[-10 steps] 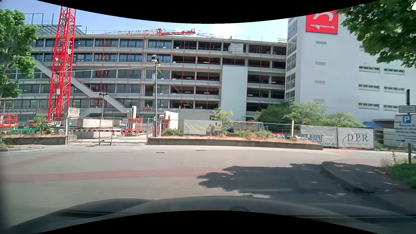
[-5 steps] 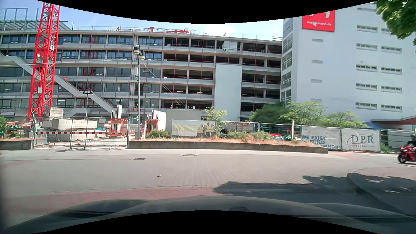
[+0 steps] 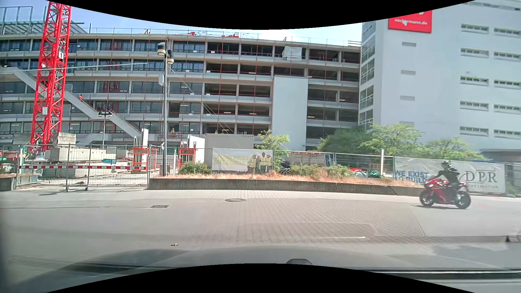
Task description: Follow the waypoints while adhering to traffic rules and regulations
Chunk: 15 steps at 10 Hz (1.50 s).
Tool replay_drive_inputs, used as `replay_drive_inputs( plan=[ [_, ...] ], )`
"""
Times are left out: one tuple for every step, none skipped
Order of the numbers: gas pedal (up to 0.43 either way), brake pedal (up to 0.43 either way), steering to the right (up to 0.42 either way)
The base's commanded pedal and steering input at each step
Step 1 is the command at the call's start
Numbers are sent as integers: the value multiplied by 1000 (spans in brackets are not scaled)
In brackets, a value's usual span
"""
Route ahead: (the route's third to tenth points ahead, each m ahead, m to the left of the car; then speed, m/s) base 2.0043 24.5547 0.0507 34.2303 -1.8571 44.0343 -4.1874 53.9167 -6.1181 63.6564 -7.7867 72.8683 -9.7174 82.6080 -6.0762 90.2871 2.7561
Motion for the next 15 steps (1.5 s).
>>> replay_drive_inputs(
  plan=[
    [0,262,-130],
    [0,262,-168],
    [0,256,-204],
    [0,256,-227],
    [0,262,-254],
    [0,250,-272],
    [0,226,-291],
    [0,207,-307],
    [0,207,-319],
    [0,207,-333],
    [0,177,-353],
    [0,165,-369],
    [0,152,-389],
    [0,128,-412],
    [0,116,-433]
  ],
)
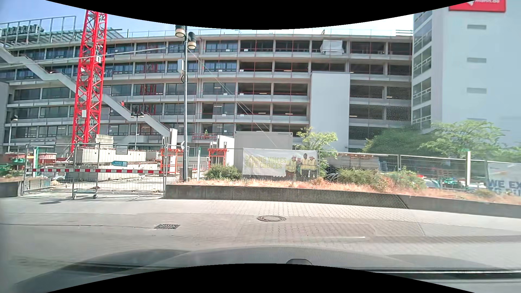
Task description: Follow the waypoints while adhering to traffic rules and regulations
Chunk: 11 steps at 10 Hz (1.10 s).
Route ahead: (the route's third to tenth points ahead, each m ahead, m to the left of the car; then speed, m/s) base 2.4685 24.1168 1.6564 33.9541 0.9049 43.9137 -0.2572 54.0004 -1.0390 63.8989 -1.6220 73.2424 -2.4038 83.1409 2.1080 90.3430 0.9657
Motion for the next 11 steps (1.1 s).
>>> replay_drive_inputs(
  plan=[
    [0,110,-450],
    [0,128,-468],
    [0,134,-483],
    [0,134,-492],
    [0,61,-506],
    [0,0,-528],
    [0,0,-557],
    [0,0,-580],
    [0,0,-612],
    [0,0,-655],
    [20,0,-706]
  ],
)
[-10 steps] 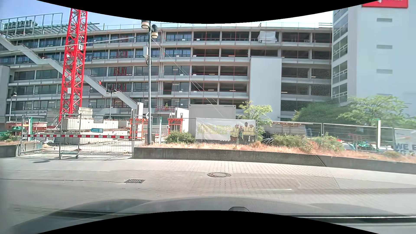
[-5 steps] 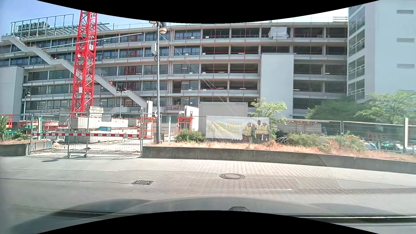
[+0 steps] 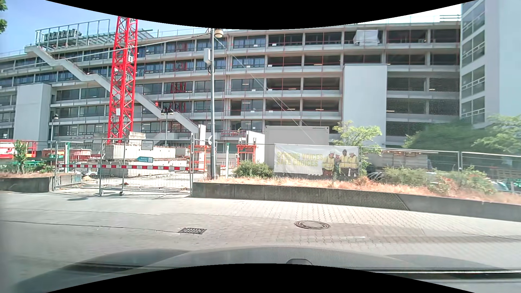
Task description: Follow the waypoints while adhering to traffic rules and regulations
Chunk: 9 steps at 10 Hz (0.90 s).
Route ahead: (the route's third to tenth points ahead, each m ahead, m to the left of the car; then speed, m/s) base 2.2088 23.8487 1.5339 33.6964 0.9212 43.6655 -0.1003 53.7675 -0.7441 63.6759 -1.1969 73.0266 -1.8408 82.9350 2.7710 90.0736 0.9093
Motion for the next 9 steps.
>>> replay_drive_inputs(
  plan=[
    [39,0,-743],
    [79,0,-789],
    [118,0,-837],
    [150,0,-869],
    [177,0,-896],
    [177,0,-917],
    [189,0,-930],
    [189,0,-939],
    [189,0,-942]
  ],
)
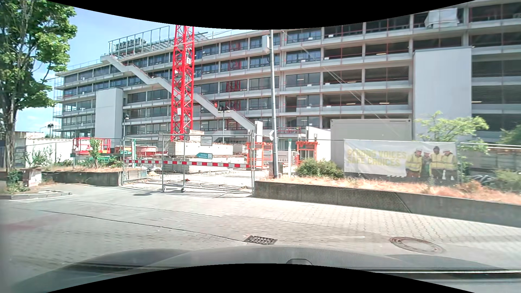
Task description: Follow the waypoints while adhering to traffic rules and regulations
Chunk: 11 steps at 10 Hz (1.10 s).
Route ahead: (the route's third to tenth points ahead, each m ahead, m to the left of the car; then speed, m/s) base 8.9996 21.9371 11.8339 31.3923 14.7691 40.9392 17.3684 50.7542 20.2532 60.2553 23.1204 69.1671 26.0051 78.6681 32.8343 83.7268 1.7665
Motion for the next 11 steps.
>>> replay_drive_inputs(
  plan=[
    [189,0,-943],
    [189,0,-943],
    [189,0,-943],
    [189,0,-942],
    [189,0,-938],
    [189,0,-930],
    [189,0,-913],
    [189,0,-887],
    [189,0,-856],
    [189,0,-831],
    [189,0,-790]
  ],
)
